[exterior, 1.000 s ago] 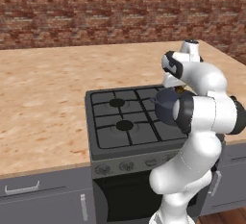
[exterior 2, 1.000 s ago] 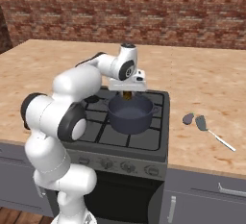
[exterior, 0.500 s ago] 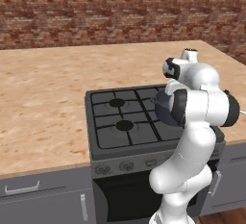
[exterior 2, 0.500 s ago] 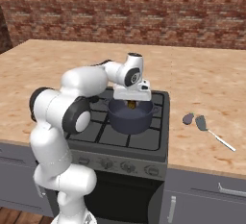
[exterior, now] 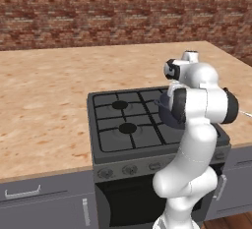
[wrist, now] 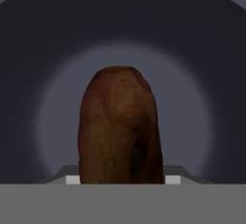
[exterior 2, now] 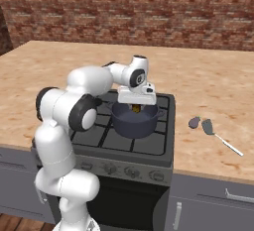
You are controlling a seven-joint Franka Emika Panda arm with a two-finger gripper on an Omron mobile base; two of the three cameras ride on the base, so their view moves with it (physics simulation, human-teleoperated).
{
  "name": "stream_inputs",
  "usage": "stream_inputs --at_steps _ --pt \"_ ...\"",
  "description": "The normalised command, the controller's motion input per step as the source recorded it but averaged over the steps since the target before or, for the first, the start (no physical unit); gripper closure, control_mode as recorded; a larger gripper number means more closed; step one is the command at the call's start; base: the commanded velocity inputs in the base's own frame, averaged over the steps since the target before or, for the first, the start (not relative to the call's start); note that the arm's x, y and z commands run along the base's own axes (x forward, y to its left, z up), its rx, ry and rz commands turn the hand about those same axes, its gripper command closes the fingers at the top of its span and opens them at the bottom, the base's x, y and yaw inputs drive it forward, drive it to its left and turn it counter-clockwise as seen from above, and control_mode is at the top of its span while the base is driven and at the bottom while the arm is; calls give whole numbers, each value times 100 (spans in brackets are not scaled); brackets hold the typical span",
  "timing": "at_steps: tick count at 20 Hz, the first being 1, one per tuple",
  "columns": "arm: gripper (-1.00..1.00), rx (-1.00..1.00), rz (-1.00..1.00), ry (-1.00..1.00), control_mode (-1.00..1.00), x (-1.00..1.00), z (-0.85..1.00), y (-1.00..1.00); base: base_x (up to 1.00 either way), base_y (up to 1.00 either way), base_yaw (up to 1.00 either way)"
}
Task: Put the sweet potato and eggplant in the pot. Retrieve the spatula and lightly stir the vegetables in the pot.
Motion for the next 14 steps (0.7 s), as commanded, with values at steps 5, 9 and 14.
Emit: stream_inputs --at_steps 5,9,14 --pt "100 0 0 6 -100 3 -3 0 0 0 0" --pt "100 0 0 2 -100 0 -5 0 0 0 0" --pt "100 0 0 0 -100 0 -12 0 0 0 0"
